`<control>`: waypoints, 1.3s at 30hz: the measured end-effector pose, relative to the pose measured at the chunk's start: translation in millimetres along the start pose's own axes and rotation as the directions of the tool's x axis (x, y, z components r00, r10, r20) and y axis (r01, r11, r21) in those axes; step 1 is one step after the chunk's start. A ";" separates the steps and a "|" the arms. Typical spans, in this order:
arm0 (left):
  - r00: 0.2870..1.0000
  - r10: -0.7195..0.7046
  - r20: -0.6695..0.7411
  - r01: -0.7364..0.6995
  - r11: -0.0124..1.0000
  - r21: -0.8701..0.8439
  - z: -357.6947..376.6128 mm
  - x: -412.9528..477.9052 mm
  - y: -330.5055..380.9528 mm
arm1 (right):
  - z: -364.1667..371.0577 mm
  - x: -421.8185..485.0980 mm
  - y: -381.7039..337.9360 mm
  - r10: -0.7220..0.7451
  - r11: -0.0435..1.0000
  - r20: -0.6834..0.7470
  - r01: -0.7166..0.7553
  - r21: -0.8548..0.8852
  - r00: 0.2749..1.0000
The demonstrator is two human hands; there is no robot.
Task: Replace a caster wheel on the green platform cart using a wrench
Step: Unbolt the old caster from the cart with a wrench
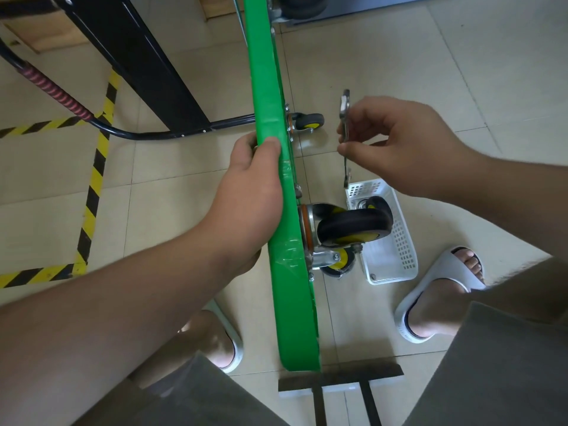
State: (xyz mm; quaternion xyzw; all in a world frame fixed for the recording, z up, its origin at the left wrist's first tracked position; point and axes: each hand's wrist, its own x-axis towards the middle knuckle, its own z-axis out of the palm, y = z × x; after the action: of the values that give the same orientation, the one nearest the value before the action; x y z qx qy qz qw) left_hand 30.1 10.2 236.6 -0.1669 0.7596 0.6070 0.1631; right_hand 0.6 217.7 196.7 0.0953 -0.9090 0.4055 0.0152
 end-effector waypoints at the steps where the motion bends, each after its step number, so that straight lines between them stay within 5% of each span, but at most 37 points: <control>1: 1.000 -0.004 0.002 0.004 1.000 -0.003 -0.2 -0.1 0.2 | 2.4 0.2 5.2 0.020 1.000 0.008 -0.020 -0.014 1.000; 13: 0.999 -0.040 0.024 0.041 0.999 -0.021 0.8 -0.9 0.9 | 33.2 -14.5 70.9 0.156 0.953 0.218 -0.089 -0.290 0.963; 22: 0.999 -0.037 -0.001 0.037 0.999 0.022 1.0 -3.1 4.1 | 65.8 -34.4 102.8 0.323 0.895 0.455 -0.112 -0.432 0.830; 29: 0.999 -0.049 -0.007 0.049 0.999 0.014 0.6 -0.4 2.1 | 77.0 -53.4 117.5 0.532 0.801 0.455 -0.251 -0.543 0.715; 39: 0.999 -0.048 -0.022 0.049 0.998 0.027 0.0 2.7 -2.1 | 98.4 -72.9 142.3 0.589 0.727 0.498 -0.147 -0.671 0.637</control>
State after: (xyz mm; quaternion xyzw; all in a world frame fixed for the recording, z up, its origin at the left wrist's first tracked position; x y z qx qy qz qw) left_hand 28.7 9.6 233.6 -0.1895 0.7655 0.5904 0.1721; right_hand 50.6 249.5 18.6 0.0300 -0.9237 0.0411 -0.3798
